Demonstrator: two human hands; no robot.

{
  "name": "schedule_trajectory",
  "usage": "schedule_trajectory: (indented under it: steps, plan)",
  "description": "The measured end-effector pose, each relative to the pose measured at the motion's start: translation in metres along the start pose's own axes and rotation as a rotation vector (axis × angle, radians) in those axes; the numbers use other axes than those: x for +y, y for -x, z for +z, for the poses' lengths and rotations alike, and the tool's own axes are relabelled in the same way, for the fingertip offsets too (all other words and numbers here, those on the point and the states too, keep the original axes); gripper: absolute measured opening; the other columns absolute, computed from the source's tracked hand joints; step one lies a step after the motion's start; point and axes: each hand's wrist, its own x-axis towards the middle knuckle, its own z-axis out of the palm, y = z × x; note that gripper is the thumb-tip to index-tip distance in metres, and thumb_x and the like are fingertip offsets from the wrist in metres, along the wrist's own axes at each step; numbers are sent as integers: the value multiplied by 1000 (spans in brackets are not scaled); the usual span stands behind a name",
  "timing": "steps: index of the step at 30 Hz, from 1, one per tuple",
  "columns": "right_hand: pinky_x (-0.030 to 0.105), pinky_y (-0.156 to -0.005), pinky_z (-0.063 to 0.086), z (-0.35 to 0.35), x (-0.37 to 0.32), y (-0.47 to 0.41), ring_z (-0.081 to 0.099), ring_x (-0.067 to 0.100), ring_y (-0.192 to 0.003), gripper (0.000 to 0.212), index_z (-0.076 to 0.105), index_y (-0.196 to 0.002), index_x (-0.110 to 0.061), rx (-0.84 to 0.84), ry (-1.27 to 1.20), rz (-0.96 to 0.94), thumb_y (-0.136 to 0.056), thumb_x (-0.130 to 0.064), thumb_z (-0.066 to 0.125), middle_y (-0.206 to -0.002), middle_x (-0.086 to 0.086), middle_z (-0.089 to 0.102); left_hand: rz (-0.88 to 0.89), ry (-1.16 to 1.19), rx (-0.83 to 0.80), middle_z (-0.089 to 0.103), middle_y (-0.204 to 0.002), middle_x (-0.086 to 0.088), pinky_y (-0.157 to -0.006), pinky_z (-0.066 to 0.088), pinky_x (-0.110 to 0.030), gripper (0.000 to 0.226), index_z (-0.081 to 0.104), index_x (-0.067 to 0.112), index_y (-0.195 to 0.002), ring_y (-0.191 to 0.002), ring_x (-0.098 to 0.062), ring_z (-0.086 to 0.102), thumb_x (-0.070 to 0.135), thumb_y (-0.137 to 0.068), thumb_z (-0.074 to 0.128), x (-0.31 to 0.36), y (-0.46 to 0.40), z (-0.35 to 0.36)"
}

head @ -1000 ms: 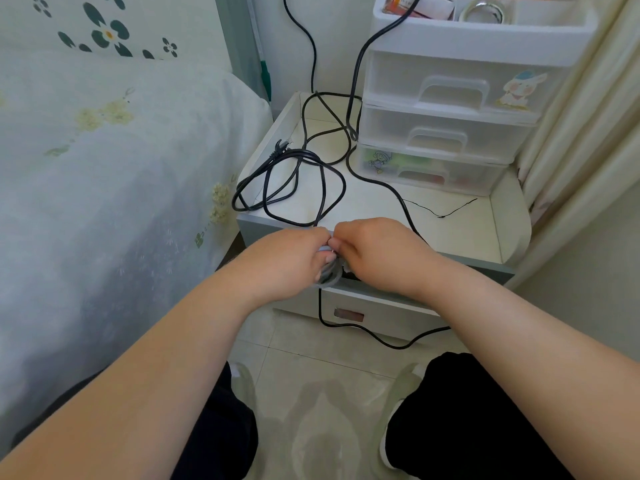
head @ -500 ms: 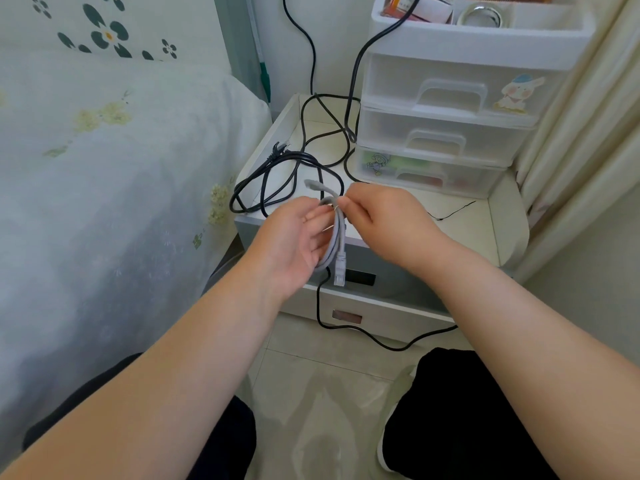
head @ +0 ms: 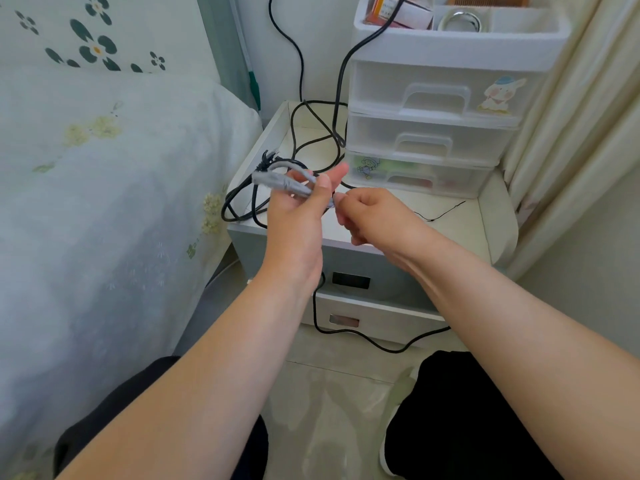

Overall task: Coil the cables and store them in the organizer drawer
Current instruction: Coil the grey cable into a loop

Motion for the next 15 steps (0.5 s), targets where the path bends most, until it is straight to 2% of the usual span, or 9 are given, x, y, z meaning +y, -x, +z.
schedule_trajectory:
  steps: [2,5,7,9,13,15]
  plan:
    - [24,-54,38,-4,2,-1,30,9,-41,41,48,-58,-14,-27,-228,85,-97,-25,45,-41,-10,34,4,35,-39,75,-93,3,-112,30,-44,28,72,23,-83,-118,-21,58,11,-97,51,2,2,2]
    - [21,-52,38,-7,4,1,26,10,-42,40,47,-59,-13,-60,-334,103,-98,-23,46,-41,-9,31,-74,271,-1,72,-84,-10,-100,47,-38,16,58,14,-90,-97,-24,66,26,-97,51,11,4,2]
    - [21,-54,39,-7,6,1,30,8,-41,40,49,-59,-14,-46,-227,54,-98,-25,46,-41,-12,34,-128,377,89,69,-72,-8,-91,54,-38,26,53,8,-97,-83,-23,69,34,-96,52,13,2,-2]
    - [22,-57,42,-6,7,2,38,7,-46,40,51,-60,-16,0,-31,-3,-97,-28,46,-45,-12,40,-168,399,131,66,-69,-8,-88,56,-40,37,49,4,-107,-81,-25,71,39,-94,55,13,1,-7]
    - [33,-67,47,-13,4,4,53,23,-65,37,52,-64,-19,84,293,-91,-98,-33,42,-66,2,52,-278,366,54,70,-78,-11,-82,58,-41,58,56,3,-109,-92,-32,71,57,-90,50,22,-5,-22]
    - [33,-64,43,-20,3,5,52,20,-65,36,53,-71,-16,116,404,-155,-99,-33,40,-66,1,52,-355,314,5,71,-79,-9,-79,58,-39,55,60,5,-107,-92,-30,71,56,-92,47,28,-11,-29]
